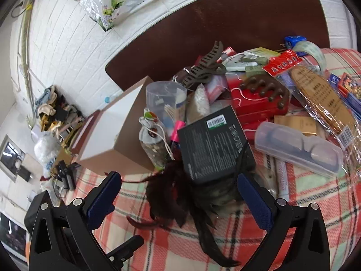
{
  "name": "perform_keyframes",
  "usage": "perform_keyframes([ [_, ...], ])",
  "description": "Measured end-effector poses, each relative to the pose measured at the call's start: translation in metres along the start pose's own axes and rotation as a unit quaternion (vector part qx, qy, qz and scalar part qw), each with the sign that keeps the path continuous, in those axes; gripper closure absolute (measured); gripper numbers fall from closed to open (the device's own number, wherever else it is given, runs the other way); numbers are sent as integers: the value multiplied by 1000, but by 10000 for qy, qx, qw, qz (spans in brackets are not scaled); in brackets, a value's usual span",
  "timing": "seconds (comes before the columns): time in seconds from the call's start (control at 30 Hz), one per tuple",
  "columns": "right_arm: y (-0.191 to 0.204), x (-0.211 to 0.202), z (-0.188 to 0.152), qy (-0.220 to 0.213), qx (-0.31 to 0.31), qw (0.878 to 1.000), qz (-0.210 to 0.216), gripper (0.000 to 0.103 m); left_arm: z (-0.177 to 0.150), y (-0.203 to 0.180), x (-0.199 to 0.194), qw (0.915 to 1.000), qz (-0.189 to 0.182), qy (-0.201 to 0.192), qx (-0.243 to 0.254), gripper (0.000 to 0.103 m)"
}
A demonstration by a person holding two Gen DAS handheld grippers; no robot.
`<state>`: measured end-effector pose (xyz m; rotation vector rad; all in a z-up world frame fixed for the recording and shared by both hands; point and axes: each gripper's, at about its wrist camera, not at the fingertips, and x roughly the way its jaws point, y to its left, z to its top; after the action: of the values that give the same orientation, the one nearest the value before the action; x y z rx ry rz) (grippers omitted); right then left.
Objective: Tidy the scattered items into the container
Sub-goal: 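Reach the left tool to the black feather hairpiece and grasp it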
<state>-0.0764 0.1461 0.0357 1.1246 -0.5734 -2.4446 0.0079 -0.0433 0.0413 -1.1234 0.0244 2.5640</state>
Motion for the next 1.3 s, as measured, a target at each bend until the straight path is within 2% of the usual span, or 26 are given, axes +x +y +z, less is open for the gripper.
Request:
perform_keyframes([
  [0.23, -9, -1, -11, 67, 125, 9999, 56, 0, 1, -15, 3, 9998, -144, 32, 112, 1],
  [0.37, -10, 7, -16, 174, 163, 9993, 300, 0, 1, -9, 9, 9997, -219, 55, -33, 1],
  [0.53, -12, 22, -17, 355, 497, 9936, 953, 0, 4, 3, 17, 9986, -356, 157, -346, 1],
  [0.77, -13, 41, -19, 495, 643, 9916, 1012, 0, 12, 12, 31, 9980, -376, 238, -447, 1],
  [0.87, -18, 53, -17, 531, 894, 9872, 1209, 0, 18, 15, 43, 9984, -337, 246, -390, 1],
  [1.03, -30, 81, -16, 686, 1406, 9759, 1523, 0, 32, 16, 65, 9980, -498, 330, -190, 1],
  [1.17, -39, 102, -16, 750, 1788, 9683, 1572, 0, 40, 14, 83, 9968, -673, 395, -147, 1],
  [1.23, -39, 108, -14, 752, 1814, 9668, 1635, 4, 42, 14, 91, 9962, -755, 415, -151, 1],
  [1.3, -41, 111, -12, 728, 1791, 9692, 1525, 11, 44, 16, 98, 9957, -806, 425, -188, 1],
])
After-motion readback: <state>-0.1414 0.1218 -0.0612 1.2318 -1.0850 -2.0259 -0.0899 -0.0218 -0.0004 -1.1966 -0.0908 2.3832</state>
